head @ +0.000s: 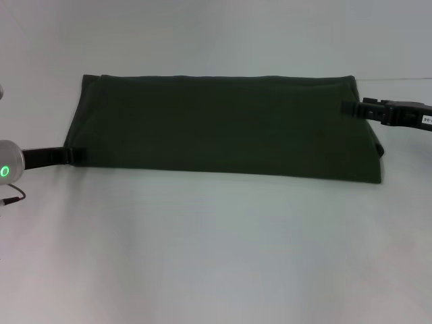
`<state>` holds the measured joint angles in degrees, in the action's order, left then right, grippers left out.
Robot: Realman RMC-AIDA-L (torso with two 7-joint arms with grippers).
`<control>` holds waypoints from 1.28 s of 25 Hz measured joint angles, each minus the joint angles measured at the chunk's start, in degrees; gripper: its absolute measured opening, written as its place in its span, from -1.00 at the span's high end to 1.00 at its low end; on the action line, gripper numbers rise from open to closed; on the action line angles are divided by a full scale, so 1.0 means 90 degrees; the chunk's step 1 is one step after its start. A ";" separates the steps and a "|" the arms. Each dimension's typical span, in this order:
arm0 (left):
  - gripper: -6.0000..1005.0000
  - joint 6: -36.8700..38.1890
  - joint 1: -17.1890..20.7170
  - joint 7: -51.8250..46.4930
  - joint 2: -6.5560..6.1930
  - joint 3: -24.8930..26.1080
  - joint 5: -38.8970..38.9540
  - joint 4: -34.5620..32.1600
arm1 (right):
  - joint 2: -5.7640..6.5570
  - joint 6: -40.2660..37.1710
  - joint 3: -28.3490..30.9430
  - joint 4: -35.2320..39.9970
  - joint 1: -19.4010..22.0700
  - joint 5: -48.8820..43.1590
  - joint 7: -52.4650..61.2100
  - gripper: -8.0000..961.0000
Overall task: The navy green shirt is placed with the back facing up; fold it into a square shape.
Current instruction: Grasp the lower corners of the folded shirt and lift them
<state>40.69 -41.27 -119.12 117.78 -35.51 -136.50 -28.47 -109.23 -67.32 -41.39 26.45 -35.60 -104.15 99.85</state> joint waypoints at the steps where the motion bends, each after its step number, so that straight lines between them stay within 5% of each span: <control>1: 0.31 0.0000 -0.0001 0.0000 0.0000 0.0000 0.0000 0.0000 | 0.0000 0.0000 0.0000 0.0000 0.0000 0.0000 0.0000 -0.59; 12: 0.32 -0.0011 -0.0004 0.0011 0.0008 -0.0143 0.0000 0.0007 | 0.0000 0.0000 0.0000 0.0000 0.0000 0.0000 0.0000 -0.59; 17: 0.56 -0.0065 -0.0008 -0.0023 0.0005 -0.0177 -0.0050 0.0030 | -0.0001 0.0000 0.0000 -0.0001 0.0000 0.0000 0.0000 -0.59; 22: 0.57 -0.0194 -0.0099 -0.0208 -0.0037 -0.0217 -0.0287 0.0155 | 0.0004 0.0000 0.0000 0.0000 0.0000 0.0000 -0.0002 -0.59; 25: 0.92 -0.0199 -0.0102 -0.0217 -0.0034 -0.0223 -0.0321 0.0143 | 0.0004 0.0000 0.0000 0.0000 -0.0004 0.0000 -0.0002 -0.59; 32: 0.95 -0.0140 -0.0106 -0.0224 -0.0033 -0.0220 -0.0320 0.0081 | 0.0017 -0.0003 0.0000 0.0000 -0.0025 0.0000 0.0036 -0.59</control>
<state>39.43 -42.22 -121.14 117.48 -37.49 -139.38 -27.74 -109.08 -67.35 -41.40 26.45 -35.82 -104.15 100.17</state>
